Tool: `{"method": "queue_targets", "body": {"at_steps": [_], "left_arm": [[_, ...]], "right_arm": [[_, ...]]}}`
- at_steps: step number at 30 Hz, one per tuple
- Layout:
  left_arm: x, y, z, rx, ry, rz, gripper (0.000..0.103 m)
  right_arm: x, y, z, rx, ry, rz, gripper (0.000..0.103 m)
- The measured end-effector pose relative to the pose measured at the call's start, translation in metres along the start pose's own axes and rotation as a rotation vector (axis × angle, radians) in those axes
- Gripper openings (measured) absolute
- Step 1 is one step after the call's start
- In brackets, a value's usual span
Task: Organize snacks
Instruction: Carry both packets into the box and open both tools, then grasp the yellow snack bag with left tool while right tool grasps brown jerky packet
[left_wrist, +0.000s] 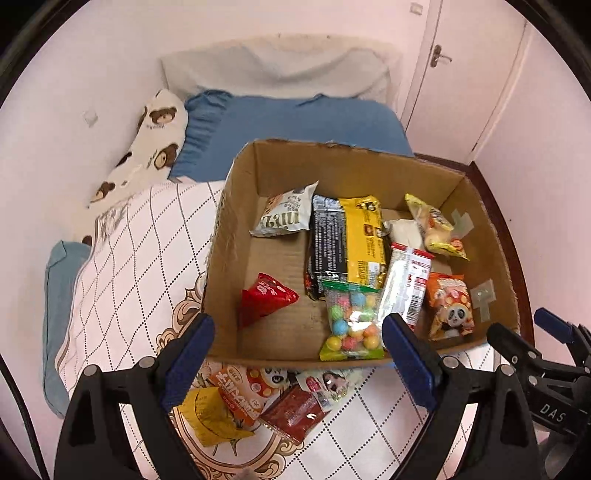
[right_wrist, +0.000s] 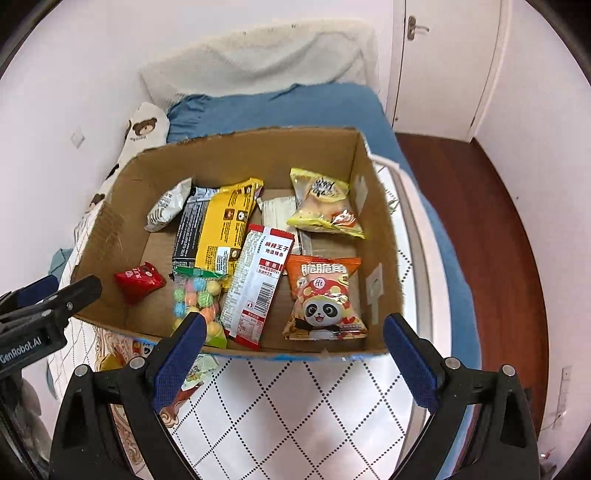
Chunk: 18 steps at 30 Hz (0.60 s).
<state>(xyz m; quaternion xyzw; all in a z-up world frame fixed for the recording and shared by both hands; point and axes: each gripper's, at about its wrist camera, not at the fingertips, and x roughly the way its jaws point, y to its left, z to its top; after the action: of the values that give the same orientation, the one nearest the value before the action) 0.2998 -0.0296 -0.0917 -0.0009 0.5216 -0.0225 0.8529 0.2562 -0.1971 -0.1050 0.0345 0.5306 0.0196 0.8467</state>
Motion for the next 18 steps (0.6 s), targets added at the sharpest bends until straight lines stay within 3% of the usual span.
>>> {"method": "queue_targets", "body": {"at_steps": [13, 18], "left_arm": [[-0.062, -0.017, -0.034, 0.058, -0.134, -0.019, 0.093], [-0.071, -0.018, -0.042, 0.048, -0.141, -0.034, 0.093]], "right_arm": [[-0.072, -0.003, -0.029, 0.004, -0.142, -0.019, 0.099], [-0.088, -0.009, -0.037, 0.031, -0.182, -0.002, 0.099]]}}
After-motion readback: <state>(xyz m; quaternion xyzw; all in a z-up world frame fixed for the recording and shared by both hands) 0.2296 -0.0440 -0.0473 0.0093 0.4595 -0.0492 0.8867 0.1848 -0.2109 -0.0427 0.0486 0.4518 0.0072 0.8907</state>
